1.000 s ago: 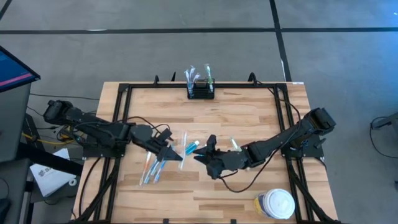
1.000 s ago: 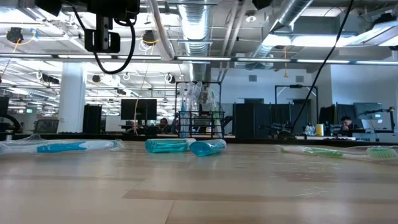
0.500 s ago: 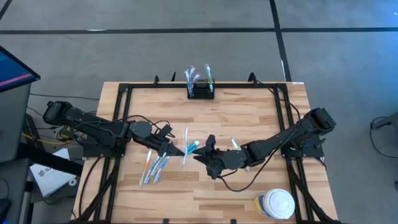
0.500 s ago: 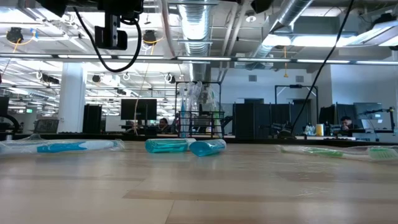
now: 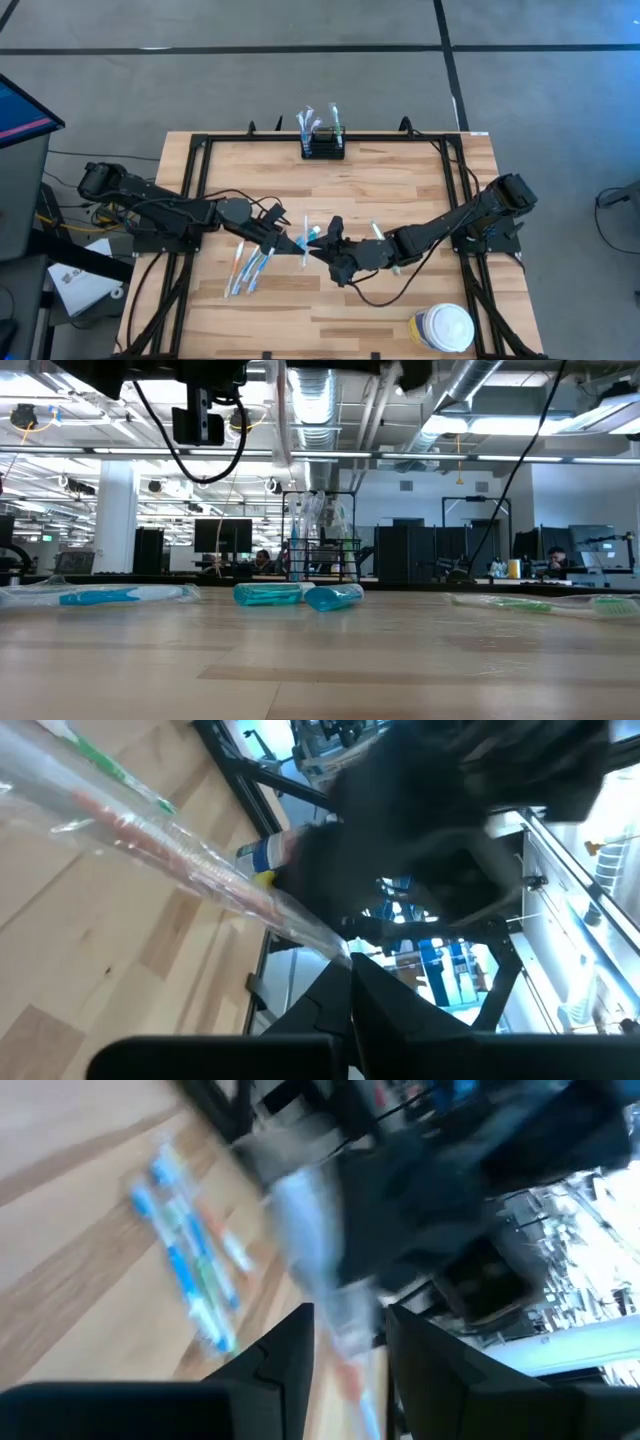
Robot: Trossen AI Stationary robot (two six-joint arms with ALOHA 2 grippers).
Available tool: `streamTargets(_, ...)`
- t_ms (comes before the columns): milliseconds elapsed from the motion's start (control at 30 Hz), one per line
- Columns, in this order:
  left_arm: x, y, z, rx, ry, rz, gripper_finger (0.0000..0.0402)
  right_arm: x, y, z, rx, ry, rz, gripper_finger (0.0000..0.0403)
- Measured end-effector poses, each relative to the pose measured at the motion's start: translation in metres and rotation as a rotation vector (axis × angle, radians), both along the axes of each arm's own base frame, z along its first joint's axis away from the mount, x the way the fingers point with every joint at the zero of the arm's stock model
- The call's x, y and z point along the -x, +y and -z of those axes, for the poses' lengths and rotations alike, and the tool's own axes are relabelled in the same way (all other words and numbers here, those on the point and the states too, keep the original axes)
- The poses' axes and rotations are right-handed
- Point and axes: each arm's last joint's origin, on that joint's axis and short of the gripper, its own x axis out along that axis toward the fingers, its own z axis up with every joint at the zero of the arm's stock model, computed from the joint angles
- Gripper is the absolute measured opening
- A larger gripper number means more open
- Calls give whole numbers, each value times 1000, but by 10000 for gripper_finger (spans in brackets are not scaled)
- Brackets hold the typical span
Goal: Pick & Place toothbrushing station
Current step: Put the right orange toothbrush into the black wire organizer
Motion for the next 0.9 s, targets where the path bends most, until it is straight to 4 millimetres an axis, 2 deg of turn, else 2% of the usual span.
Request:
streamTargets(200, 0, 1, -1, 0, -11, -5, 0, -5, 2, 10, 21, 7, 17, 118)
streamTargets(467, 0, 1, -2, -1, -16, -4, 0, -8, 0, 1, -20, -75, 27, 118)
streamTargets(667, 0, 1, -1, -1, -15, -4, 0, -9, -2, 1, -15, -66, 6, 116)
streamTargets(767, 0, 1, -1, -2, -14, -4, 0, -9, -2, 1, -16, -69, 6, 96)
streamTargets(900, 0, 1, -2, -8, -19, -3, 0, -8, 1, 2, -23, -63, 0, 25)
